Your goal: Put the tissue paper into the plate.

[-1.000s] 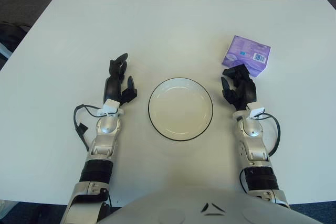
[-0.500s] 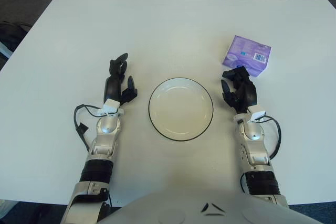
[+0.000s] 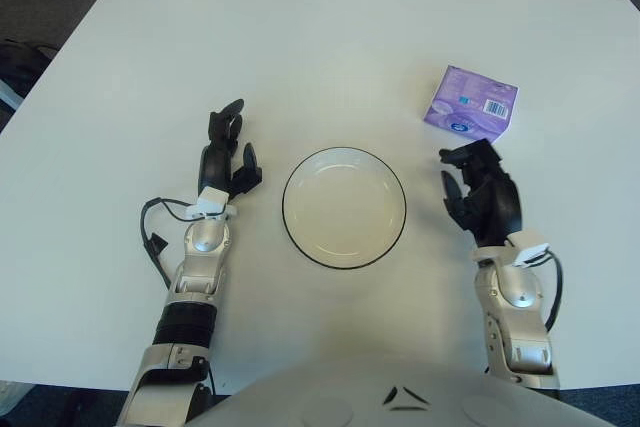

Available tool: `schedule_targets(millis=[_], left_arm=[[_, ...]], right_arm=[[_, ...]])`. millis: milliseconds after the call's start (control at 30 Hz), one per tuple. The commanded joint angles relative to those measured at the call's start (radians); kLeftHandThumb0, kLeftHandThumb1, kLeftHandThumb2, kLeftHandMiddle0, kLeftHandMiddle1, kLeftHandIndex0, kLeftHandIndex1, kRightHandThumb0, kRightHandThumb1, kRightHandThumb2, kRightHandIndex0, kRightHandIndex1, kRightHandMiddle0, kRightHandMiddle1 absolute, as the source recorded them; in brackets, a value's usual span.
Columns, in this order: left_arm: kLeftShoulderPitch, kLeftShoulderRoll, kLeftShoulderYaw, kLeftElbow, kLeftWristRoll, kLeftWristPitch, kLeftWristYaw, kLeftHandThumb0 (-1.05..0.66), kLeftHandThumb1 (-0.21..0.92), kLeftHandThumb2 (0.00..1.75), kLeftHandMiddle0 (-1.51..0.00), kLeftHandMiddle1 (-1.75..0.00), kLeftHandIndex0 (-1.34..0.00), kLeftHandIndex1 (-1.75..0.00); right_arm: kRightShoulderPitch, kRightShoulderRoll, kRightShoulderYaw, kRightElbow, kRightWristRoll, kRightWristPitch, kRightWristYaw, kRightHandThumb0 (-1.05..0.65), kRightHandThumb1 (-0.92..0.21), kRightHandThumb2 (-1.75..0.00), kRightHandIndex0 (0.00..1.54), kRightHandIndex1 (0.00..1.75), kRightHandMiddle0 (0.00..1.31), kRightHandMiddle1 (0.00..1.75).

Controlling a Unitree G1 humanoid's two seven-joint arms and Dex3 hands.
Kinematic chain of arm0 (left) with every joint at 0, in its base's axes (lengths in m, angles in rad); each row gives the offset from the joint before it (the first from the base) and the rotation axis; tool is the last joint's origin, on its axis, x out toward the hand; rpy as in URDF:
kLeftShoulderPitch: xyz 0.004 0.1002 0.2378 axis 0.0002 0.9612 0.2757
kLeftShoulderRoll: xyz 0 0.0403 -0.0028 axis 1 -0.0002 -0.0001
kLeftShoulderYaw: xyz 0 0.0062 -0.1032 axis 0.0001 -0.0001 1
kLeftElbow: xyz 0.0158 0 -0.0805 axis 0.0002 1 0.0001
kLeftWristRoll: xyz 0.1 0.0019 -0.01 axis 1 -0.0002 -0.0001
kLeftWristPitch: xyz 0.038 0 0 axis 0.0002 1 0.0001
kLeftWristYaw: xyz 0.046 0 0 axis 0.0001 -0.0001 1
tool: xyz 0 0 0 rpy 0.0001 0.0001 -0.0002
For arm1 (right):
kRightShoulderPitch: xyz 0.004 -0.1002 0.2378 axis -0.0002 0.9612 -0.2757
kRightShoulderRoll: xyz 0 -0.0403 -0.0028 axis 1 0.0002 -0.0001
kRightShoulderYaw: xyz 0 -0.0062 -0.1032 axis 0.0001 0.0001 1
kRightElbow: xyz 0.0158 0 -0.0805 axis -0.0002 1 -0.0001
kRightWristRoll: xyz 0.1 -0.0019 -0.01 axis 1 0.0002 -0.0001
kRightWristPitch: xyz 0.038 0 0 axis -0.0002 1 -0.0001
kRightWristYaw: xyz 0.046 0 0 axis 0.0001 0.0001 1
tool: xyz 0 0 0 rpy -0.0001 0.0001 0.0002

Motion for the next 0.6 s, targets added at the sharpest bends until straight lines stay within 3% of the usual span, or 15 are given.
schedule_targets(millis=[0, 300, 567], left_arm=[[0.061, -0.042, -0.021, 0.087, 0.003, 0.026, 0.004, -0.67, 0.92, 0.88, -0.37, 0.0, 0.0, -0.79], [0.044, -0.043, -0.024, 0.117, 0.004, 0.01, 0.004, -0.68, 0.92, 0.87, -0.37, 0.0, 0.0, -0.78], [0.04, -0.046, -0.025, 0.128, 0.009, 0.002, 0.01, -0.67, 0.92, 0.87, -0.37, 0.0, 0.0, -0.78]], right_arm=[[-0.027, -0.015, -0.012, -0.06, -0.041, -0.002, -0.011, -0.35, -0.92, -0.44, 0.37, 1.01, 0.27, 1.66], [-0.256, -0.113, -0.115, 0.021, -0.247, -0.027, -0.108, -0.35, -0.92, -0.42, 0.29, 0.96, 0.29, 1.63], [-0.356, -0.165, -0.168, 0.055, -0.262, -0.034, -0.131, -0.35, -0.92, -0.4, 0.24, 0.98, 0.31, 1.62]])
